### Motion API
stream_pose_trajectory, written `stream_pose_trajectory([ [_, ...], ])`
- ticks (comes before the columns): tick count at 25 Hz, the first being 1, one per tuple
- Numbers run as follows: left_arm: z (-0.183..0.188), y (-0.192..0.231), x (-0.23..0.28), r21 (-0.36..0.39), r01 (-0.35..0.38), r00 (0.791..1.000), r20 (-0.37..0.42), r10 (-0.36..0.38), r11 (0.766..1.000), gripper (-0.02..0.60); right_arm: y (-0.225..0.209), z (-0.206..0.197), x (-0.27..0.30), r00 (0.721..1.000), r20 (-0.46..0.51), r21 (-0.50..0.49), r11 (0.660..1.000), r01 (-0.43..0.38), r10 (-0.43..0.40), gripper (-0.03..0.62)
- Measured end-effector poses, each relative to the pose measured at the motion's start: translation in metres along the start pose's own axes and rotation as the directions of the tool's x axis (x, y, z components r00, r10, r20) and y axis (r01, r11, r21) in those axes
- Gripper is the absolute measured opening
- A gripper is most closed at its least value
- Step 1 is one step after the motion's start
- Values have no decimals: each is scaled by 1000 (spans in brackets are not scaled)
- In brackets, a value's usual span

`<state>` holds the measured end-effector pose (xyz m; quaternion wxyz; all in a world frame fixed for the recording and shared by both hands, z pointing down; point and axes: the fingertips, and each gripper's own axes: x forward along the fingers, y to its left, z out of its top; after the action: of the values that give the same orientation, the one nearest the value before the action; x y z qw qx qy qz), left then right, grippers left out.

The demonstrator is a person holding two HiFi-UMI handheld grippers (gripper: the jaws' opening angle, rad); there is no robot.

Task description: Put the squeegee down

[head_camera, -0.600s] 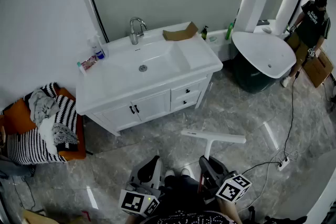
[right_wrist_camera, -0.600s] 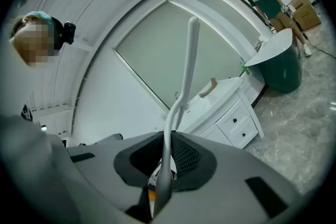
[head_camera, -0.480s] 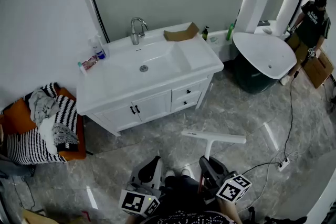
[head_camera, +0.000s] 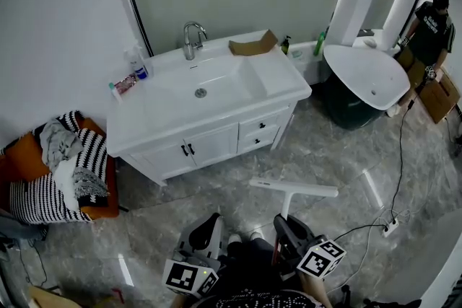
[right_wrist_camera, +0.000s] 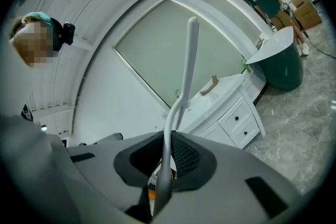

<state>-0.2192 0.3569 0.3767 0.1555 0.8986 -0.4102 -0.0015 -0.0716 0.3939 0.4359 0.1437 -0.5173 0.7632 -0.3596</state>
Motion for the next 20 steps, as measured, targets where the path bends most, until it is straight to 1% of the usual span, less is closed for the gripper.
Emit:
stream_pose_trajectory([
  [5,-3,-1,5,6,13,1000,-6,-13,1000,5,-6,-2,0,1000,6,16,1000,8,-8,52],
  [12,-7,-1,25,2,19,999,-35,-19,1000,5,-23,8,4,1000,3,38,999,31,-31,54],
  [16,-8,0,46,-4,12,999,-48,-12,1000,5,-33,23,14,1000,2,41,999,8,-8,54],
  [20,-4,-3,79,-11,11,999,-45,-12,1000,5,-51,46,30,1000,-11,43,999,-8,8,54],
])
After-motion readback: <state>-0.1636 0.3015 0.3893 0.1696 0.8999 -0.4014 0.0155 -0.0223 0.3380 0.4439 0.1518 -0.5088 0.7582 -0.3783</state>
